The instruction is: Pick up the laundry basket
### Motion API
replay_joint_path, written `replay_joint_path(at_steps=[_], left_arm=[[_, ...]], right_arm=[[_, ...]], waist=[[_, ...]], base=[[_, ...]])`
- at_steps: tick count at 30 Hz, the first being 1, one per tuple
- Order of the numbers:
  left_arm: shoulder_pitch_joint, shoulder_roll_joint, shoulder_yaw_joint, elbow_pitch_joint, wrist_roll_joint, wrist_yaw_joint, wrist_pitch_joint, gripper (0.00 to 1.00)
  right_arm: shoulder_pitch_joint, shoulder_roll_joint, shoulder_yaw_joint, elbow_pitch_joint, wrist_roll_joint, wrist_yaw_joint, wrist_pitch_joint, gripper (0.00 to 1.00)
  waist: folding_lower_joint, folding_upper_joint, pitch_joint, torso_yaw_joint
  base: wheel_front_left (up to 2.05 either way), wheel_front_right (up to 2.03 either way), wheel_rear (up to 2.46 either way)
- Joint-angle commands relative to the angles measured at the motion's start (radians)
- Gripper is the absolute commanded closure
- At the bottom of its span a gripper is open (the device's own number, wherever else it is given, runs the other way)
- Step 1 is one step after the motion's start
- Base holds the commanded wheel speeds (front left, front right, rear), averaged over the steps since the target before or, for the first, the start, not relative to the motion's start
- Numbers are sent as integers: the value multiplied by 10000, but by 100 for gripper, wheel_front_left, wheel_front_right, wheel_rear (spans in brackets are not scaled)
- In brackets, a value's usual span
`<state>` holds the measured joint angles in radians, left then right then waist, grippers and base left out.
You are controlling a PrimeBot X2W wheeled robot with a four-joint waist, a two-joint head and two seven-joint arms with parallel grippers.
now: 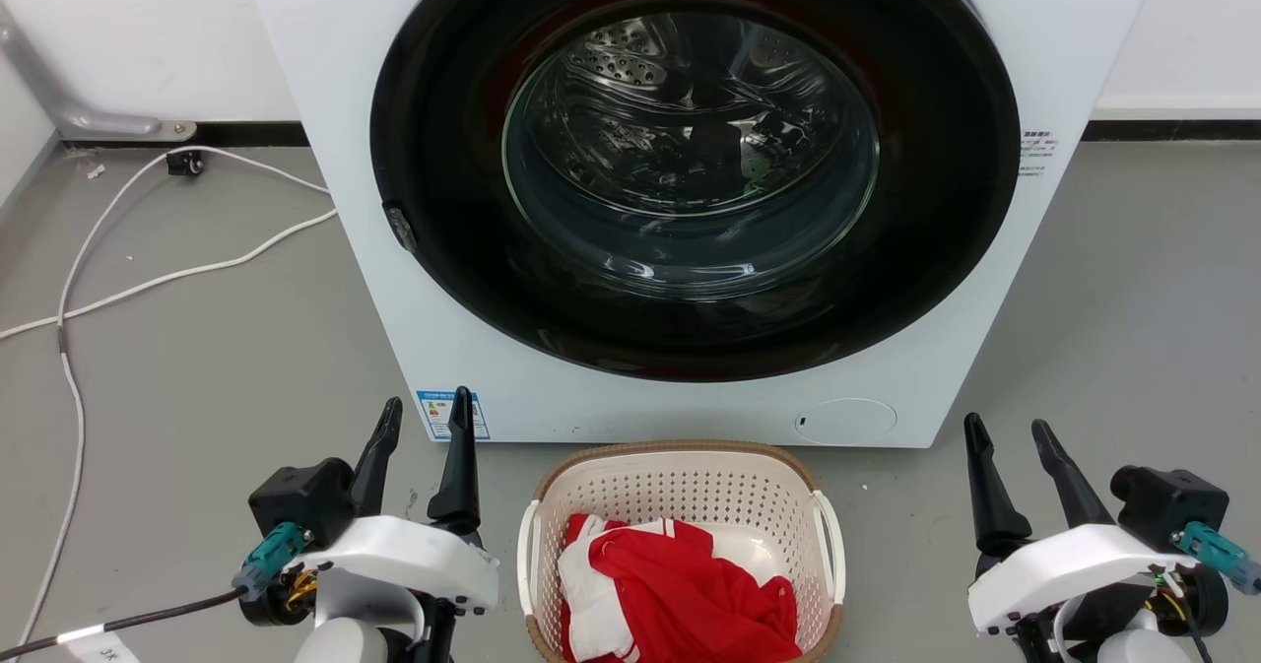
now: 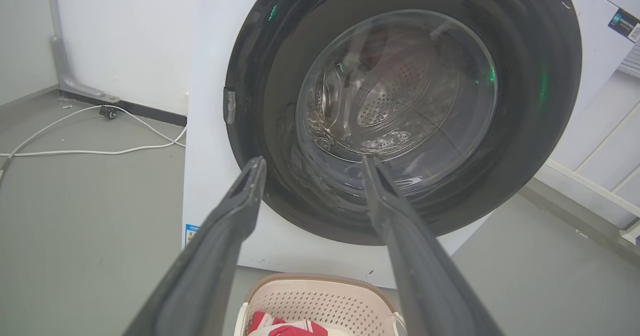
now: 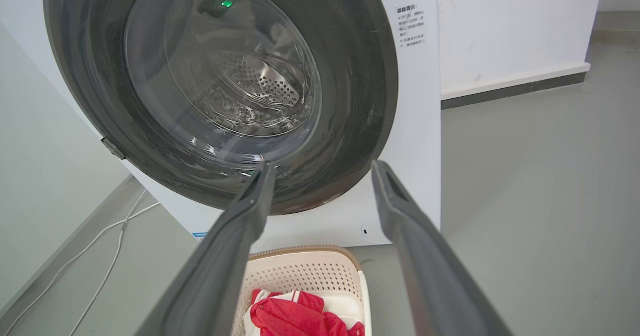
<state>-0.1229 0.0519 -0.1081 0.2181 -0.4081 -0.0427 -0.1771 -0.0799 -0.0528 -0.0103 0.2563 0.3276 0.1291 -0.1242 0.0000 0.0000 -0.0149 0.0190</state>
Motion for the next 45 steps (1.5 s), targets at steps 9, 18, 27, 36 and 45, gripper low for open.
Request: replay_joint_path(at_steps=[9,18,27,36,45], left_arm=[[-249,-1,-105,133,1039,76,-271,0],[-328,-6,-240,430,1784,111,-457,0],[-392,-11,-302,660,2427,181,-601,0],[-430,-17,-368,848,3088,269,-784,0],[-443,-21,-395,963,3321,267,-905,0]], right_arm=[[-110,16,-1,-68,-1094,20,-71,0],[-96,23,-29,1,-1915,20,-80,0],[-52,28,-76,-3,-2572,13,-121,0],[-11,35,-63,-34,-3241,14,-272,0],[-3,41,-32,-2,-3569,15,-373,0]], waist=[[0,0,-9,23],[0,0,-25,40],[0,0,-32,54],[0,0,-47,60],[0,0,-44,91]], base=[[0,0,0],[0,0,0],[0,0,0],[0,0,0],[0,0,0]])
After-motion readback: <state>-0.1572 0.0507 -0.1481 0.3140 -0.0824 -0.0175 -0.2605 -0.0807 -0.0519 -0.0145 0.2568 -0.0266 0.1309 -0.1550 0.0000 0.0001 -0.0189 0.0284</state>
